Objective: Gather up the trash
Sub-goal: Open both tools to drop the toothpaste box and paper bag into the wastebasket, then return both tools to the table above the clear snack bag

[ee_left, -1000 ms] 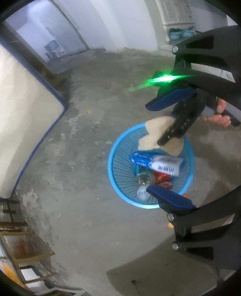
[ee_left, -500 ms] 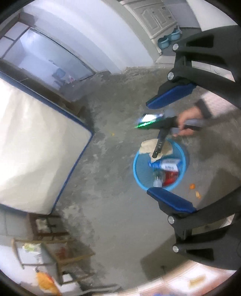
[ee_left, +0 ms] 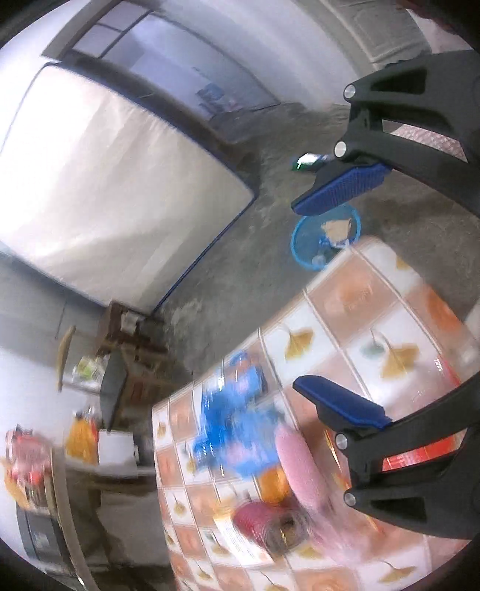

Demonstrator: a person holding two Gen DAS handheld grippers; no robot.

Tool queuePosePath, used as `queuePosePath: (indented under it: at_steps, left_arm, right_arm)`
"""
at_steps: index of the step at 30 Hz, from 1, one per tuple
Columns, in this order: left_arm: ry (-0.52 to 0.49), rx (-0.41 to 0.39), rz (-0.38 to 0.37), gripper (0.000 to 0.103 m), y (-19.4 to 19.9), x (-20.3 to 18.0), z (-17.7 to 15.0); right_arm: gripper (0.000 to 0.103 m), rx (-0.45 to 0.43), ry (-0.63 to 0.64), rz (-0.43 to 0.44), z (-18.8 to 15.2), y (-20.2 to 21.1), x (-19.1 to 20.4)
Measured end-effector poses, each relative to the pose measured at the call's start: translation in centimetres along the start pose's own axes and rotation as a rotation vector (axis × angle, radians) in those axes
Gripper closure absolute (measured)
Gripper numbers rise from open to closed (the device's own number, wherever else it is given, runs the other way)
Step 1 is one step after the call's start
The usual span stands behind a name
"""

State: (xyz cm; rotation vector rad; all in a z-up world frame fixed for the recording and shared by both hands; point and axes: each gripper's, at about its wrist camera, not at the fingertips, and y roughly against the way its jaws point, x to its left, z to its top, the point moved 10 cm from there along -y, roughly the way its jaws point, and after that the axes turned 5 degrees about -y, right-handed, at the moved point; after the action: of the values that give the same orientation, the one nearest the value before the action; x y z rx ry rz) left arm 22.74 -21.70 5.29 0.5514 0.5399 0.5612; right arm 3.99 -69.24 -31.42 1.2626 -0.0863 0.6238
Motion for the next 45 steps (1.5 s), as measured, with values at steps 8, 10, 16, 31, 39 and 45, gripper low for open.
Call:
queuePosePath:
  at_steps: [8, 10, 16, 31, 39, 45]
  left_arm:
    - [0.084, -0.092, 0.069, 0.019, 4.6, 7.8, -1.8]
    - [0.109, -0.096, 0.075, 0.019, 4.9, 9.1, -2.0]
    - [0.147, -0.114, 0.08, 0.019, 5.5, 11.8, -2.9]
    - [0.145, -0.121, 0.121, 0.019, 5.8, 14.2, -3.7]
    - [0.19, -0.123, 0.141, 0.019, 6.7, 15.5, -4.1]
    - [0.208, -0.122, 0.155, 0.019, 6.8, 16.3, -4.4]
  right_arm:
    - [0.098, 0.254, 0.138, -0.252, -7.2, -5.9, -1.9]
    - [0.098, 0.309, 0.165, -0.317, -7.3, -8.4, -2.7]
    - [0.098, 0.406, 0.321, -0.542, -6.9, -14.0, -3.5]
    - [0.099, 0.301, 0.127, -0.396, -2.8, -9.7, -2.9]
    - [0.099, 0.423, 0.126, -0.616, -6.1, -16.8, -5.9]
    - [0.099, 0.399, 0.129, -0.605, -4.8, -15.7, -5.4]
